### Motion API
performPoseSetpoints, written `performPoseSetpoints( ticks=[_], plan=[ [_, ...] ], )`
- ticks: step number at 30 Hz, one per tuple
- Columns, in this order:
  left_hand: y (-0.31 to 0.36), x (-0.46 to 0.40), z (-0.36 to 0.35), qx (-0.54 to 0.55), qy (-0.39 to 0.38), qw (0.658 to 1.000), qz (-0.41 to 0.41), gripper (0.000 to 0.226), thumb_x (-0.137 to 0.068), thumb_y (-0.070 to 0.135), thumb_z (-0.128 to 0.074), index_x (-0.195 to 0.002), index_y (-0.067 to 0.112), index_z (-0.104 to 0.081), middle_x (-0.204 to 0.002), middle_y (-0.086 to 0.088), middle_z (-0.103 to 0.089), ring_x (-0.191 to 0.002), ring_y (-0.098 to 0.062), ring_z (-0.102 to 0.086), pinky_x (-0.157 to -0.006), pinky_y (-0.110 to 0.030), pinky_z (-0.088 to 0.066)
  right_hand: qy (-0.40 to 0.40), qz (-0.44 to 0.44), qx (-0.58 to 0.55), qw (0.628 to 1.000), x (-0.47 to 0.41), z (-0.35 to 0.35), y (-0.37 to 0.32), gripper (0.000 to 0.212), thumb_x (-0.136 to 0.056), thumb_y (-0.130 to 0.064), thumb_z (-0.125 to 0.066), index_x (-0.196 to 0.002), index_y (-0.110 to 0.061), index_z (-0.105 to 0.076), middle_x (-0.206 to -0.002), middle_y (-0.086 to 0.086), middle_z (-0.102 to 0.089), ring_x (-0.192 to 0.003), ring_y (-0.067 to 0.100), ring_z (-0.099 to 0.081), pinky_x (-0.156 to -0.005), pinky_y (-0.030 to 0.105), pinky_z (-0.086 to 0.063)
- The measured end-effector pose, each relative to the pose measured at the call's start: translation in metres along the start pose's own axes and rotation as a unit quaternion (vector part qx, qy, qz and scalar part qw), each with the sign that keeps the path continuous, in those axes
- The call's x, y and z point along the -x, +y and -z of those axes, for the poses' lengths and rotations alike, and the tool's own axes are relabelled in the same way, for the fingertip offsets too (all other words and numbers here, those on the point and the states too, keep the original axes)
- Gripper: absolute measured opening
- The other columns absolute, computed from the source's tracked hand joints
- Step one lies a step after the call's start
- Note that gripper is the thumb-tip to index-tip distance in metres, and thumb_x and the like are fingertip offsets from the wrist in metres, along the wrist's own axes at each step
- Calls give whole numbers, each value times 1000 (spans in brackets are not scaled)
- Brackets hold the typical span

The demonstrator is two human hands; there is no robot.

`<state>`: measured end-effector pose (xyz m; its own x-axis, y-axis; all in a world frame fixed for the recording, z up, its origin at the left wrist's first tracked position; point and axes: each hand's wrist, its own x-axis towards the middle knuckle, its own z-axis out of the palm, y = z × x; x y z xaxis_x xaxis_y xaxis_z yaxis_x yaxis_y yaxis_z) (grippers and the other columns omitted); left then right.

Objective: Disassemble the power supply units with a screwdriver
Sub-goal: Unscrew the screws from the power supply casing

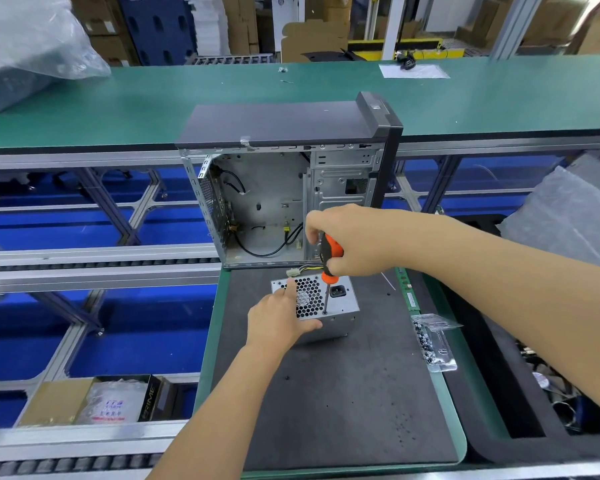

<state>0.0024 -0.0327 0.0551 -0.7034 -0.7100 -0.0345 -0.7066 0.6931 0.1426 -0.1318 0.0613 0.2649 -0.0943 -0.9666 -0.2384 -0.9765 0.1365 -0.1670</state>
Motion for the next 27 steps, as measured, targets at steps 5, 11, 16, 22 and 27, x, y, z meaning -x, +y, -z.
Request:
performPoseSetpoints(
  ticks=[5, 11, 16, 22, 27],
  plan=[
    [-1, 0, 1, 8, -3, 1000, 2, 108, -73, 77, -66, -155, 20, -23, -123, 3, -62, -112, -22, -60, -78, -35, -49, 57, -95, 187, 976, -2, -3, -6, 55, -89, -73, -43, -94, -19, -40, -73, -1, -35, -57, 16, -36, -48, 30, -26],
    [-1, 0, 0, 7, -1, 1000, 2, 108, -73, 77, -66, -154, 20, -25, -122, 3, -62, -110, -22, -60, -76, -35, -49, 1, -39, 60, 997, -1, -2, -3, 34, -93, -48, -58, -114, -26, -43, -97, 0, -49, -85, 24, -53, -61, 33, -40],
    [0, 0, 0, 9, -2, 1000, 3, 107, -73, 77, -66, -154, 21, -25, -124, 3, -62, -112, -22, -60, -77, -35, -49, 34, -29, 296, 954, 1, 1, -4, 43, -99, -52, -27, -127, -25, -46, -85, 5, -43, -74, 28, -47, -46, 32, -28],
    [-1, -1, -1, 8, 1, 1000, 4, 106, -73, 77, -65, -153, 20, -26, -123, 3, -63, -110, -22, -61, -77, -35, -50, 13, -4, 47, 999, 0, -3, 2, 40, -91, -41, -62, -120, -22, -41, -89, -5, -47, -75, 11, -47, -58, 29, -36],
    [-1, 0, -2, 19, 5, 1000, 3, 105, -72, 76, -67, -152, 21, -28, -123, 4, -62, -111, -21, -60, -76, -35, -49, 2, -85, 179, 980, 0, 0, -3, 53, -92, -69, -39, -105, -18, -41, -75, 0, -34, -59, 15, -36, -48, 30, -30]
  ],
)
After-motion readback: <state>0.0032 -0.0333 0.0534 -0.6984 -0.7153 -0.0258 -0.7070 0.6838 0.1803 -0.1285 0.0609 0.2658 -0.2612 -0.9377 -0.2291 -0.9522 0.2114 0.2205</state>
